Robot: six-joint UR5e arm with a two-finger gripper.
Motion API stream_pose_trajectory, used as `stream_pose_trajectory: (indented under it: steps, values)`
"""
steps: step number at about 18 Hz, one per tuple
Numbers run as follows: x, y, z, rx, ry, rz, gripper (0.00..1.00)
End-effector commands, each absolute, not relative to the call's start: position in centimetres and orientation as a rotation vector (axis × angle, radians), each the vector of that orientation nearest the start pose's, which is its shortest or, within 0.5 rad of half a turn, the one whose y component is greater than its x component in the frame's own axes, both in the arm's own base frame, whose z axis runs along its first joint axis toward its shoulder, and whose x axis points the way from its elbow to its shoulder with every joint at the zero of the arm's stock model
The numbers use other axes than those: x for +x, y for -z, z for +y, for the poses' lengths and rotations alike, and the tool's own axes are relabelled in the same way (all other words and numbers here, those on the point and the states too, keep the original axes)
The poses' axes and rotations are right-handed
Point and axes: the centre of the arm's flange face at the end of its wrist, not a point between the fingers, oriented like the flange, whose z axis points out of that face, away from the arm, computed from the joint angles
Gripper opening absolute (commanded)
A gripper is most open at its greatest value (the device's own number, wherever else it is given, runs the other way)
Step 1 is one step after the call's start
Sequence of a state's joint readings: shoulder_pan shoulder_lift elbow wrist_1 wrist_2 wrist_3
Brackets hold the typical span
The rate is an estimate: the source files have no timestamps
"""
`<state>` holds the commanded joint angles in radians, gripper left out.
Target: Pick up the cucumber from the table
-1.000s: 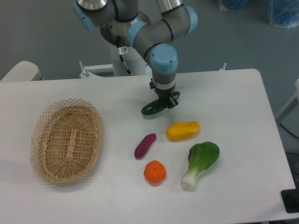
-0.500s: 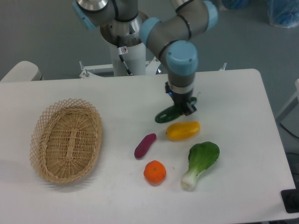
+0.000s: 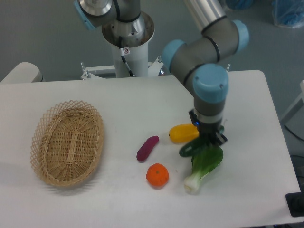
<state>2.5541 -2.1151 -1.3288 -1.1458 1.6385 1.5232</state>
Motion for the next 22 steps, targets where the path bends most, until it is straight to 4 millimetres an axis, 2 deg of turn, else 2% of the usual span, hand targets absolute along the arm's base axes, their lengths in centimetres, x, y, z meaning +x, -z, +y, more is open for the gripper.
stream_pose_trajectory:
  steps: [2,4,6,11,22]
  values:
    - [-53.1,-32.5,50.7,-3.021,-0.220,0.829,0.06]
    - [-53.7,-33.1,50.8,-3.025,-0.137,0.835,0.06]
    - [-54.5,-33.9,51.4,-3.023,-0.154,0.839,0.06]
    - [-57.1,-34.0,52.3,-3.001,-0.195,0.868,0.06]
    - [-57.4,-34.0,52.5,-3.000,-0.183,0.878,0.06]
